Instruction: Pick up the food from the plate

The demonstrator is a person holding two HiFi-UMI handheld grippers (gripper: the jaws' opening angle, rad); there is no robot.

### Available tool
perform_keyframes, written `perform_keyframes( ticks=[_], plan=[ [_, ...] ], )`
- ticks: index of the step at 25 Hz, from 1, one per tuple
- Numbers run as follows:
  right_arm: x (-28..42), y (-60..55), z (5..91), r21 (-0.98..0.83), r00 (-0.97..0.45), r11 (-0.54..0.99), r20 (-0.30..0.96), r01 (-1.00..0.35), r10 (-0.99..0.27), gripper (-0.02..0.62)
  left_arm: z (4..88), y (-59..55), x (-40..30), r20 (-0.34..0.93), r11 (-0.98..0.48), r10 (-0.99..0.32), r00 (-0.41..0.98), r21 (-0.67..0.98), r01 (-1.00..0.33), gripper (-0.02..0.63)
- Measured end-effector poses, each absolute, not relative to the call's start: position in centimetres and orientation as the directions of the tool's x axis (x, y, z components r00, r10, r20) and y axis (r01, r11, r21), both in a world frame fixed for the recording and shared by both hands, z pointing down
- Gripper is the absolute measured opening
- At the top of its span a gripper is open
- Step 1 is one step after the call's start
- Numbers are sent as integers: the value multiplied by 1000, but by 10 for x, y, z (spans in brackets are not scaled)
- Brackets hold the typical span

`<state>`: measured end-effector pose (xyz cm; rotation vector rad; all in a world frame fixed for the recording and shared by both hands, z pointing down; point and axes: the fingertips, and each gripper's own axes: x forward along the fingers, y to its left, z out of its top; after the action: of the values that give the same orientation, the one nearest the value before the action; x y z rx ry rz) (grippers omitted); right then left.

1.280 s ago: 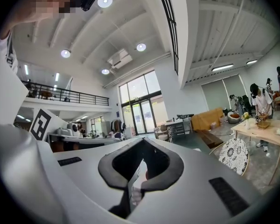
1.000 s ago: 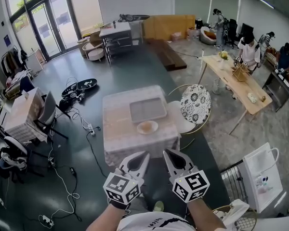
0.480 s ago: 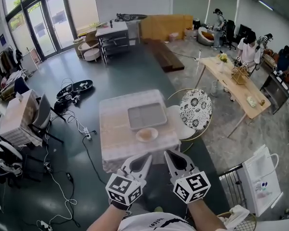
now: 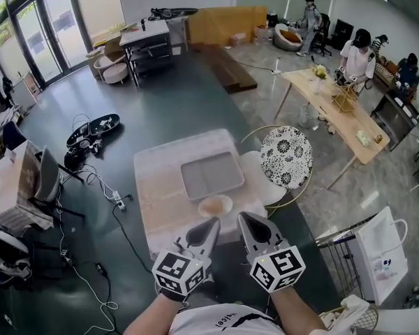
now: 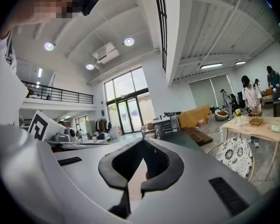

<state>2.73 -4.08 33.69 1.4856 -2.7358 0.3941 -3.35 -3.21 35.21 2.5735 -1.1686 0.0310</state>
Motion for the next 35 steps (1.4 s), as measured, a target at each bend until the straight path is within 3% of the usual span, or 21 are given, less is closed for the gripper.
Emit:
perform_keyframes(
  ticks=[13,35],
  plan=[
    [5,-128,393,-266,-457,403,185,-876,-870,14,420,-114,-50,194,-705,-606,772,318,-634,5],
    [17,-201,514,-317,-481,394,276,-863,-832,14,569,-176,-12,382,-791,-496,780,172,-587,6]
  ],
)
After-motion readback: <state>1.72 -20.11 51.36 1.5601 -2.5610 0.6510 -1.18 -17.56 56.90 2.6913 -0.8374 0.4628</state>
